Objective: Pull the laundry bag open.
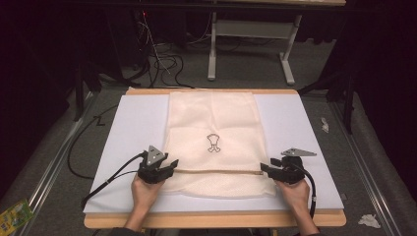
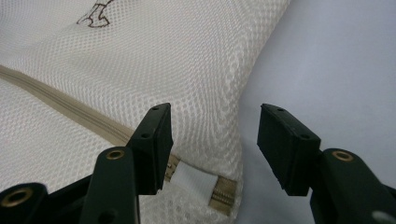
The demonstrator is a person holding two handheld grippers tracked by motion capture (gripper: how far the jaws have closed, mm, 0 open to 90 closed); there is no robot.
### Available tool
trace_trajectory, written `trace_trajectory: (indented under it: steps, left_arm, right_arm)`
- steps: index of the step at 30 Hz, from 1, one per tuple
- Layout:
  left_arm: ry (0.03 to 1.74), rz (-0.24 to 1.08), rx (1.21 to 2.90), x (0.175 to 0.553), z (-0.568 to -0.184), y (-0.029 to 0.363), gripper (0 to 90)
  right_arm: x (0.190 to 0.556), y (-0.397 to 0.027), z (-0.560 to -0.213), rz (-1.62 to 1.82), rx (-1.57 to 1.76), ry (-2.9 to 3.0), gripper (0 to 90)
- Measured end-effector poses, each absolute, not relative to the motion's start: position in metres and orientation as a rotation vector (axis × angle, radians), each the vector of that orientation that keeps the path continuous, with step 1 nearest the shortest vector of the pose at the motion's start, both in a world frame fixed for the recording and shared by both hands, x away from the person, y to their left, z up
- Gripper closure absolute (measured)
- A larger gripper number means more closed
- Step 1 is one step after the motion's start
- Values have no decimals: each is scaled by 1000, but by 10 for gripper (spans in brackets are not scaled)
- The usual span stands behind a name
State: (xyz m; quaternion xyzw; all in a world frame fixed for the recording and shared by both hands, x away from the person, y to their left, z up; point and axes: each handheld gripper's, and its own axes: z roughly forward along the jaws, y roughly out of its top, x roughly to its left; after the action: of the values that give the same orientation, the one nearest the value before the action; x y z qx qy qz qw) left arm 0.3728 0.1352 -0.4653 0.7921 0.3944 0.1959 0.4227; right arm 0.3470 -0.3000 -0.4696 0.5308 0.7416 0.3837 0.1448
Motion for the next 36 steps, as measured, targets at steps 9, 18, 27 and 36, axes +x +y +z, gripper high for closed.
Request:
trace_trajectory:
  steps: [9, 18, 27, 36]
  left_arm:
    - [946, 435, 1975, 374, -467, 111, 500]
    - [891, 410, 2017, 375, -470, 84, 492]
    - [873, 381, 2047, 376, -475, 70, 489]
    - [848, 364, 2039, 376, -469, 63, 486]
  right_arm:
    - [347, -297, -475, 1119, 1555, 2163, 471]
    - [352, -288, -476, 1108, 1541, 2188, 529]
    - [352, -287, -476, 1057, 1492, 2196, 719]
    - [351, -290, -471, 1098, 1426, 2209, 865]
